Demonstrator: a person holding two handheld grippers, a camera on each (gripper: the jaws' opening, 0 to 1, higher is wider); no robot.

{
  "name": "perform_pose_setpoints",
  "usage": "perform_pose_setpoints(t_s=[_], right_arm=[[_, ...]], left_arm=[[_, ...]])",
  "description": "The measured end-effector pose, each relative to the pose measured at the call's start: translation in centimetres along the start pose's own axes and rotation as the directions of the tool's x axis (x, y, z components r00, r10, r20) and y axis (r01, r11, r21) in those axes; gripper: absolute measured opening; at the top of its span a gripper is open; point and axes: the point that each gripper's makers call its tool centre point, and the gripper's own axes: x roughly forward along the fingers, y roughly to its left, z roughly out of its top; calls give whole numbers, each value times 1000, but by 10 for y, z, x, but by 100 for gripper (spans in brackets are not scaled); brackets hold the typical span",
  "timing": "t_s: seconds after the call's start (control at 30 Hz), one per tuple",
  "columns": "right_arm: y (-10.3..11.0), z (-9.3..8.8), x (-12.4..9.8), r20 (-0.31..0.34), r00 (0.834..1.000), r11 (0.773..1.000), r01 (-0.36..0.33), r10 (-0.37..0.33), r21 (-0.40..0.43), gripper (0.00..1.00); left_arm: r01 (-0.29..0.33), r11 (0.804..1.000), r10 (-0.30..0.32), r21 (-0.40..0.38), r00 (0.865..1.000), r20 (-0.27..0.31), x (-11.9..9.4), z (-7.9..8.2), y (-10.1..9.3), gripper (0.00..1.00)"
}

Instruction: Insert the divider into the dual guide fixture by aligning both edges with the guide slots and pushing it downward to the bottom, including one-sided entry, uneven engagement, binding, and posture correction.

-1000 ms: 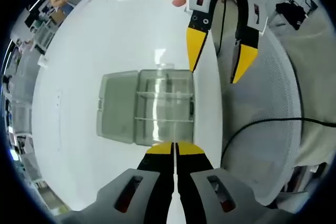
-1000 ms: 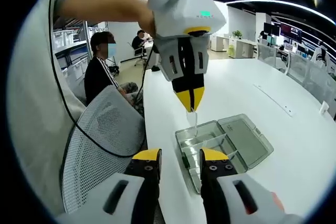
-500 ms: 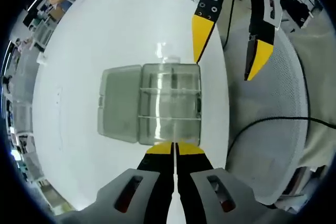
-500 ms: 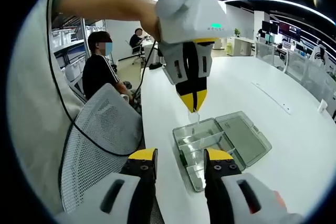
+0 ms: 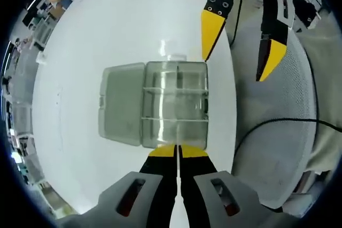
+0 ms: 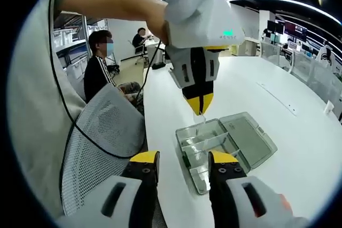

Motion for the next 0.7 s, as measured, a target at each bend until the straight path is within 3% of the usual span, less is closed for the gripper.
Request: perform_pose_setpoints(t_s=[0.7], right_arm=[[-4, -3, 1, -3, 1000, 1000, -3, 3, 16, 32]], left_arm=[[7, 1000, -7, -14, 1000, -11, 8, 1, 4, 0]])
